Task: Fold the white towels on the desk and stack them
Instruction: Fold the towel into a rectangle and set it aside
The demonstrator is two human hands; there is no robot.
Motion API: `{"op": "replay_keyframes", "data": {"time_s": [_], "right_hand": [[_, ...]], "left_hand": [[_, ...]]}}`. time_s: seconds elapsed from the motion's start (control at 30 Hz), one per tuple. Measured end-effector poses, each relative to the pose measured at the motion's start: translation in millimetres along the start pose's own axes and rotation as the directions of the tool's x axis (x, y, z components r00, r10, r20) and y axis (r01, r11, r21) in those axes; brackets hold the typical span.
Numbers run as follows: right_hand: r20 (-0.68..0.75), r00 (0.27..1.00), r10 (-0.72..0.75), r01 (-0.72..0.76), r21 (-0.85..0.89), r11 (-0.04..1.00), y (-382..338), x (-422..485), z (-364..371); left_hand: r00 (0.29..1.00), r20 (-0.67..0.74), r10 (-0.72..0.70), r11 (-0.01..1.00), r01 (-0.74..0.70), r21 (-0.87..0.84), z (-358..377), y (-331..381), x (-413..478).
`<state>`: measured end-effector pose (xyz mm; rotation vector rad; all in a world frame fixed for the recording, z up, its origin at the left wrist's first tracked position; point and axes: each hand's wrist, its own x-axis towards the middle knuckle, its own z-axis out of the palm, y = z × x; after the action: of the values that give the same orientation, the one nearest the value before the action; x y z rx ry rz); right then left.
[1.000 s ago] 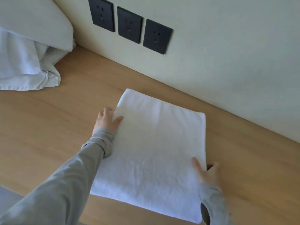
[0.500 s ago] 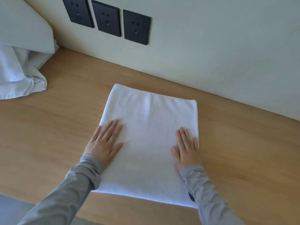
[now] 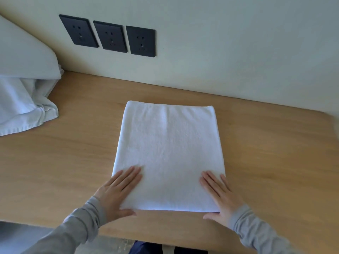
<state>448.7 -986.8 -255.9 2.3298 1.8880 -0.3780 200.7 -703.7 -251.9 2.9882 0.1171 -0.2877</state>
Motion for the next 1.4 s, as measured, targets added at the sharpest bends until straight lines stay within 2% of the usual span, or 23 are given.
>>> {"op": "replay_keyframes", "data": {"time_s": [0.07,0.2,0.27,0.3,0.37,0.43,0.53,0.63,0.77,0.83,0.93,1.07,1.13,1.2,1.3,1.4], "right_hand": [[-0.036,0.999,-0.007,0.006,-0.026,1.0,0.2,1.3,-2.1],[-0.207,0.977,-0.058,0.065,0.027,0.998,3.8,2.8,-7.6],[-0.263,0.965,-0.014,0.053,0.141,0.989,11.9,2.7,-16.5],[-0.264,0.963,0.045,0.02,0.24,0.971,16.5,3.6,-23.0],[-0.191,0.956,0.224,-0.115,0.459,0.881,26.6,7.2,-41.6],[-0.064,0.935,0.348,-0.243,0.599,0.763,36.9,13.3,-57.9],[0.017,0.922,0.387,-0.272,0.739,0.617,48.4,25.2,-82.8],[0.014,0.905,0.426,-0.246,0.833,0.496,61.8,38.4,-113.4],[-0.027,0.831,0.556,-0.205,0.914,0.351,85.8,71.1,-143.4],[-0.005,0.763,0.646,-0.197,0.951,0.24,97.3,95.9,-147.6],[0.072,0.655,0.753,-0.192,0.979,0.074,108.2,136.7,-149.3],[0.115,0.569,0.814,-0.221,0.975,0.017,115.3,178.0,-137.9],[0.147,0.509,0.848,-0.255,0.967,-0.015,120.2,191.6,-127.8],[0.176,0.46,0.87,-0.284,0.958,-0.044,126.2,202.9,-119.5],[0.186,0.455,0.871,-0.334,0.942,-0.027,133.6,215.3,-108.8],[0.2,0.461,0.865,-0.404,0.915,0.004,136.6,223.0,-94.8]], "left_hand": [[1.0,-0.001,0.024,1.0,-0.024,0.012,-2.6,-2.6,1.3],[0.994,-0.084,0.071,0.997,-0.072,-0.005,-10.4,-6.1,2.9],[0.993,-0.119,0.024,0.993,-0.038,-0.112,-19.7,-11.9,3.4],[0.991,-0.12,-0.057,0.974,0.029,-0.223,-27.8,-15.3,3.9],[0.951,-0.034,-0.307,0.863,0.263,-0.431,-48.7,-24.0,6.7],[0.884,0.049,-0.465,0.719,0.41,-0.561,-63.5,-34.1,11.5],[0.861,0.122,-0.495,0.611,0.444,-0.655,-87.2,-48.4,26.7],[0.866,0.178,-0.467,0.489,0.42,-0.764,-114.3,-67.1,45.6],[0.848,0.139,-0.512,0.377,0.367,-0.851,-140.2,-99.0,80.3],[0.803,0.105,-0.587,0.31,0.343,-0.887,-142.5,-113.1,104.1],[0.685,0.128,-0.717,0.171,0.351,-0.921,-134.5,-132.7,140.9],[0.492,0.27,-0.828,0.035,0.524,-0.851,-106.1,-147.6,178.3],[0.476,0.304,-0.826,0.032,0.577,-0.816,-92.6,-147.3,188.7],[0.499,0.273,-0.822,0.084,0.581,-0.81,-86.0,-149.7,196.7],[0.507,0.153,-0.848,0.206,0.582,-0.787,-86.8,-152.6,209.7],[0.506,0.15,-0.85,0.229,0.61,-0.759,-79.0,-148.4,220.5]]}}
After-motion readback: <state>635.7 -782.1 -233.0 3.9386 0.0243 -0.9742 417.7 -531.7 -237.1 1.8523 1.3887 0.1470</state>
